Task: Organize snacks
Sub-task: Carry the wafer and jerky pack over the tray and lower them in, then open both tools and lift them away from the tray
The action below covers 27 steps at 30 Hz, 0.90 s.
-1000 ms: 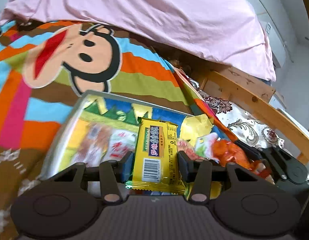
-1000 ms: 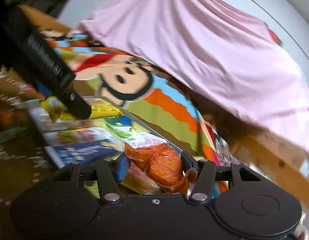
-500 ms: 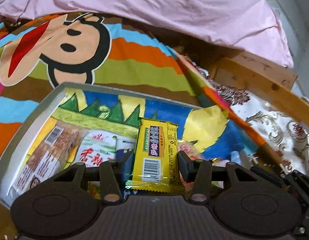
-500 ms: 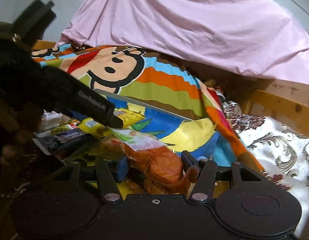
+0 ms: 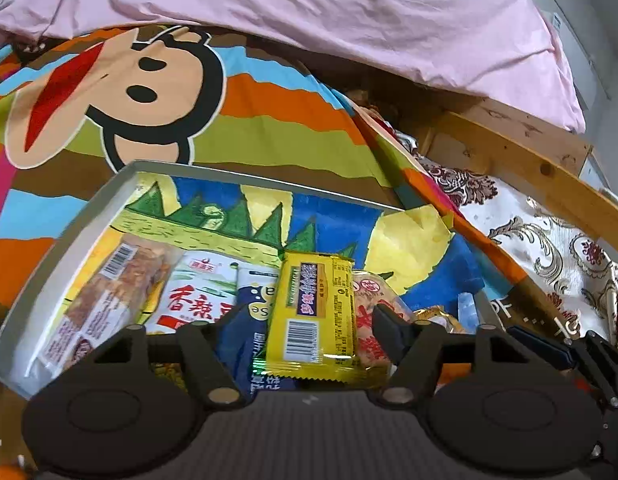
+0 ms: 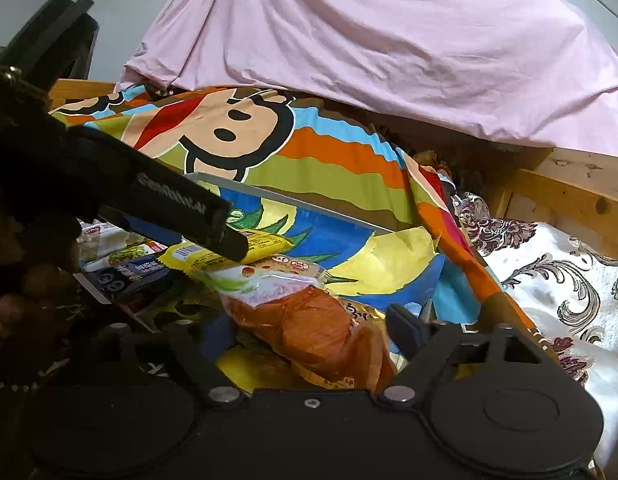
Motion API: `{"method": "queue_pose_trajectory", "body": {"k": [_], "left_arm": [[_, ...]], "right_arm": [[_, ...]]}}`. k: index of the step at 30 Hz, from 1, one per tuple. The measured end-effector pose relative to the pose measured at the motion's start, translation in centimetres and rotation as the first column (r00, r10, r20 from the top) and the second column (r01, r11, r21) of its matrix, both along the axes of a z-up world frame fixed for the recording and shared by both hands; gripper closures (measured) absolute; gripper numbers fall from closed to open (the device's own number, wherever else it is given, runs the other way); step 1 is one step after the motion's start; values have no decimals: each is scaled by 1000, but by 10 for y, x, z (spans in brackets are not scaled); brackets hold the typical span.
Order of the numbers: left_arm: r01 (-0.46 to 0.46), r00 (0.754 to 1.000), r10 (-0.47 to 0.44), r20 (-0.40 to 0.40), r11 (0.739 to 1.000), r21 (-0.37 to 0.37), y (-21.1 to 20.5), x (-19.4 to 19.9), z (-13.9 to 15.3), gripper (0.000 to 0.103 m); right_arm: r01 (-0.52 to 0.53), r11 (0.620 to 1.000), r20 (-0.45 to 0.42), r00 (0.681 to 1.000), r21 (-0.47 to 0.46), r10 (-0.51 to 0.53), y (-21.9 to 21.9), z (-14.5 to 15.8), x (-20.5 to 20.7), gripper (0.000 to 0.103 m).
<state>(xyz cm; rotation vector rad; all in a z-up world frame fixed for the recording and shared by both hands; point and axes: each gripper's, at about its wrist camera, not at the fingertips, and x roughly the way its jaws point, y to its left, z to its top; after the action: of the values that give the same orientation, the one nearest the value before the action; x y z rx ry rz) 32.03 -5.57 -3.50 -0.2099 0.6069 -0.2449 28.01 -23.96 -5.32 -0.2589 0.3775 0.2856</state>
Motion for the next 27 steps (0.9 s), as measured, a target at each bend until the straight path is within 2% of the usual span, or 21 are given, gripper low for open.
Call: {"method": "queue_pose_trajectory", "body": {"k": [7,14,18,23,27], "left_arm": [[-16,999,16,30,1000,-3,6,-15,16,18],[-54,994,56,92,998,-22,19,-39,37,7],[-89,988,93,122,995,-41,32,-55,48,3],[-131,976,133,175,991,-20,47,-80,63,1],[-188,952,185,245,982,-11,60,-106,77,1]], "right_arm": [[-9,1000,-13,1000,22,10,-2,7,-8,6],[-8,999,16,1000,40,7,-2,22,-22,3],[-10,998,60,998,55,7,-1,34,-34,1],[-10,997,129,992,78,0,1,54,-52,1],[-6,994,195,981,110,-16,2,73,-70,1]]}}
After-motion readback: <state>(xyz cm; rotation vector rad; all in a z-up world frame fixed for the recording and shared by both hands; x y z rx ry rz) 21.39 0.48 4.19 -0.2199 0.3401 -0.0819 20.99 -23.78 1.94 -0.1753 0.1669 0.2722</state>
